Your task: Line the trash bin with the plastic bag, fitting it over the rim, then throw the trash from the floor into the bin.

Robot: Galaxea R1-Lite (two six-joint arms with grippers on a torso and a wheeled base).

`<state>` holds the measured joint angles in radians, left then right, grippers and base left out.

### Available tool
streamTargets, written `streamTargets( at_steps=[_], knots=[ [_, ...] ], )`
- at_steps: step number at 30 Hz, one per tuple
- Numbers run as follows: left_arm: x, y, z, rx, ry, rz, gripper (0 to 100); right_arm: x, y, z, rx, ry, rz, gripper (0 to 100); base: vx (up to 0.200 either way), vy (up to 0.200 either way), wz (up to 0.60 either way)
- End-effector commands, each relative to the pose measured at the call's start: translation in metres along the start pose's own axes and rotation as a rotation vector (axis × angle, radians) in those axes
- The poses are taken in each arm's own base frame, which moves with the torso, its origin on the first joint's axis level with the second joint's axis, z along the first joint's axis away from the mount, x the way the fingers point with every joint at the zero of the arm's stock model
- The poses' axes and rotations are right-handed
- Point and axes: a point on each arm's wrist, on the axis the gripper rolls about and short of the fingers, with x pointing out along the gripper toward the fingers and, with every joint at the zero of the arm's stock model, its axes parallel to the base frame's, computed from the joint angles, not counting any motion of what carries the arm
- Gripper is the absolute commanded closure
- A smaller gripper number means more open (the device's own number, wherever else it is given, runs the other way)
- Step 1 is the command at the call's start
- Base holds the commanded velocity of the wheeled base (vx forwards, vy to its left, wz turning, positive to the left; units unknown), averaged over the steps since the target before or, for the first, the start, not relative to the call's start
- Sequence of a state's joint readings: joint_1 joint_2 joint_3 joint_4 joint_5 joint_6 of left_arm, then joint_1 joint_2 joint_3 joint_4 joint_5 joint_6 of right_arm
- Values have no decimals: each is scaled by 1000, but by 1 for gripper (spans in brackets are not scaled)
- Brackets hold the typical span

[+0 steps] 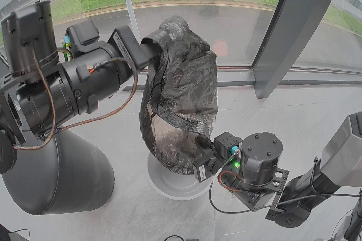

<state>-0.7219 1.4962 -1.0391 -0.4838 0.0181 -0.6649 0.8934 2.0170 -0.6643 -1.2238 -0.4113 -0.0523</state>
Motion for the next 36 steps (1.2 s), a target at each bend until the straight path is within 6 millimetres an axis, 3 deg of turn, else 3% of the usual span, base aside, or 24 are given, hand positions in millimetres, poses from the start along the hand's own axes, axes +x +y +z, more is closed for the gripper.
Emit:
streamTargets(
  at_steps=[1, 5, 11, 17, 36],
  knots=[
    [2, 17, -10, 2, 34, 65, 100, -23, 8, 7, 32, 14, 53, 100, 0, 0, 0],
    [-1, 30, -17, 3, 61, 115, 100, -35, 9, 12, 85, 56, 113, 100, 0, 0, 0],
    [-5, 41, -19, 18, 100, 183, 100, -64, -3, 35, 185, 165, 303, 100, 0, 0, 0],
    [-9, 50, -27, 77, 144, 230, 100, -81, -14, 51, 284, 249, 402, 100, 0, 0, 0],
    [-23, 56, -39, 77, 257, 301, 100, -78, -10, 39, 316, 366, 521, 100, 0, 0, 0]
  ],
)
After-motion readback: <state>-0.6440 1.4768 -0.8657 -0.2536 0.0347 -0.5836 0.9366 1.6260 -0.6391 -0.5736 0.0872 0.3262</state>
